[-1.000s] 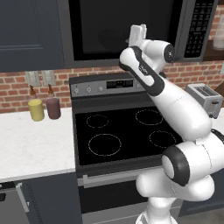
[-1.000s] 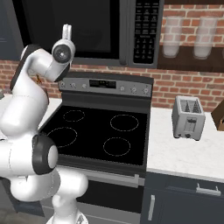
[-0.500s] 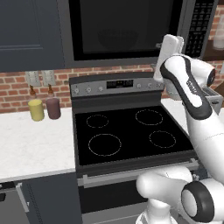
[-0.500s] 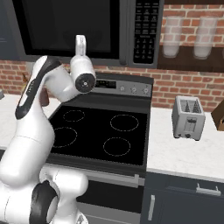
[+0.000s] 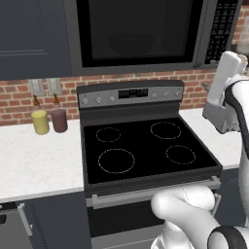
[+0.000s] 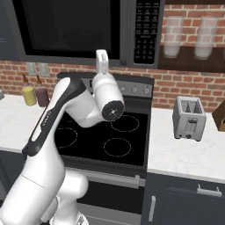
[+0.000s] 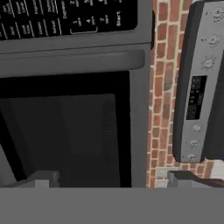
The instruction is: Open the microwave, place the bowl with waffle inside the microwave, then close the microwave door and turn it on.
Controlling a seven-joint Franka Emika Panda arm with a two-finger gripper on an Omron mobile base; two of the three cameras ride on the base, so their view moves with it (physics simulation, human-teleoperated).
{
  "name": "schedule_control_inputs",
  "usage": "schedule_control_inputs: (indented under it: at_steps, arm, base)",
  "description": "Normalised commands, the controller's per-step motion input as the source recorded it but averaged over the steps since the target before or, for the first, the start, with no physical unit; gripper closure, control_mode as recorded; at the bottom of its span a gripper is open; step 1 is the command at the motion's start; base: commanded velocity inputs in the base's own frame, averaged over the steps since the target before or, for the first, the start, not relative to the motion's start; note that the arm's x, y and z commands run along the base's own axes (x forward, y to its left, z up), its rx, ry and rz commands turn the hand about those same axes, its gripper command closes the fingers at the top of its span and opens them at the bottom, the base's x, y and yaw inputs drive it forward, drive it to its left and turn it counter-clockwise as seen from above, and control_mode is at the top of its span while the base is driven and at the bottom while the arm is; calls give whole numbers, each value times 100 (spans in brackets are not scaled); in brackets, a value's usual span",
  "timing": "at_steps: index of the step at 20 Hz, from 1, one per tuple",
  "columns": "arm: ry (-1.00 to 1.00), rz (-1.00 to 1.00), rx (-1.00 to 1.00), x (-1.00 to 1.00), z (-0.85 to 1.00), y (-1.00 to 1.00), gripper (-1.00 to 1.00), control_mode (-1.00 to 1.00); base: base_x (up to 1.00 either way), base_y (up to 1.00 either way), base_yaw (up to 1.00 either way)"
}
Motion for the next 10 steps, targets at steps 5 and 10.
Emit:
schedule_control_inputs:
  at_steps: [5,10]
  arm:
    - [4,0,-19,-23,0,-97,-100,-100]
    - [1,0,-4,10,0,-42,-100,-100]
  base:
    - [0,0,0]
    - [0,0,0]
